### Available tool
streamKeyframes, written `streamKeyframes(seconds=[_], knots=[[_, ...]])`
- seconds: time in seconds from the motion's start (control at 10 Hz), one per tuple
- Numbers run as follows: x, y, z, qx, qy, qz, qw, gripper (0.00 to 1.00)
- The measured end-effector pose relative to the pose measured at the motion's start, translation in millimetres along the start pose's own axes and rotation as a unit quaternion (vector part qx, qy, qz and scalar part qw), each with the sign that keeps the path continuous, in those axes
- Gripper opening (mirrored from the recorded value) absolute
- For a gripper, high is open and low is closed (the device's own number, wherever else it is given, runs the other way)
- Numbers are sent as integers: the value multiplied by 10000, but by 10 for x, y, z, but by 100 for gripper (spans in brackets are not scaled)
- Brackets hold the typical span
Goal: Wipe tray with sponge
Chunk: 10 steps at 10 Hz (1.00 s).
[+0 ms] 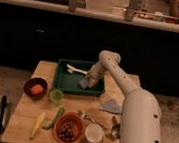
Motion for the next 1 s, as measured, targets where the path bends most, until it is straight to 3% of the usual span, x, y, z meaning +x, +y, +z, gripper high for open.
streamKeyframes(seconds=[0.3, 0.7, 1.0], knots=[[-9, -44, 17, 23, -18, -28, 10000, 0], [-529, -239, 212, -72, -383, -634, 9972, 0], [-661, -149, 169, -164, -550, -894, 9943, 0]])
